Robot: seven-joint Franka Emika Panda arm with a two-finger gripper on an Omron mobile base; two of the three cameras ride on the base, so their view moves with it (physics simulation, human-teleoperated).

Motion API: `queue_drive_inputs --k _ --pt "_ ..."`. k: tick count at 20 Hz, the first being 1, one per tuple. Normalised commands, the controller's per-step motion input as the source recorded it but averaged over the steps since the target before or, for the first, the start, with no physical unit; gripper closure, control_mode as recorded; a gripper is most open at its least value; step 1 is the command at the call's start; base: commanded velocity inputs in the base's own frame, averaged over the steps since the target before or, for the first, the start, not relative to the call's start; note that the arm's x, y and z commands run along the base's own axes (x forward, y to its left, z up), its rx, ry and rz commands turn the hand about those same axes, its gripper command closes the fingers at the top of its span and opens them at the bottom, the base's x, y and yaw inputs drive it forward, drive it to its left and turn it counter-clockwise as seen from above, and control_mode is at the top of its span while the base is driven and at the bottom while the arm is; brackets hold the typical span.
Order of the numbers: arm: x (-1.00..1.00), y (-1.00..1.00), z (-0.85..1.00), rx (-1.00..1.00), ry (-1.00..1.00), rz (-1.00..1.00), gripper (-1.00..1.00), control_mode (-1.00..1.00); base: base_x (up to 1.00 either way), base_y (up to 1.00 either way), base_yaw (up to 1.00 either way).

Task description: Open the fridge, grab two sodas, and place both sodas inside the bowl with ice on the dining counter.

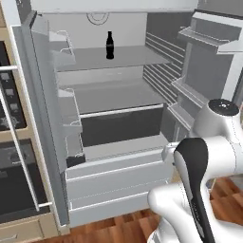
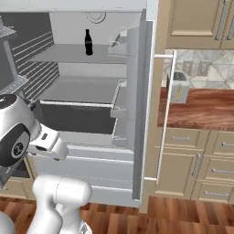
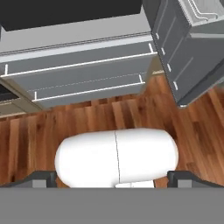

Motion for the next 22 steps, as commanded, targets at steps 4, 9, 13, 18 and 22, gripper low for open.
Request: queue_drive_inputs --k 4,9,13,18,22 --pt "0.0 0.0 0.0 0.0 0.0 0.0 -1.0 1.0 0.53 0.49 -0.26" --pt "0.0 0.0 0.0 0.0 0.0 0.0 -1.0 1.0 0.35 0.38 -0.21" --pt "0.0 0.0 0.0 0.0 0.0 0.0 -1.0 1.0 0.24 0.16 -0.1" --pt "0.0 0.0 0.0 0.0 0.0 0.0 -1.0 1.0 0.44 0.07 0.05" --pt "0.0 0.0 0.0 0.0 0.0 0.0 -1.0 1.0 0.47 0.02 0.14"
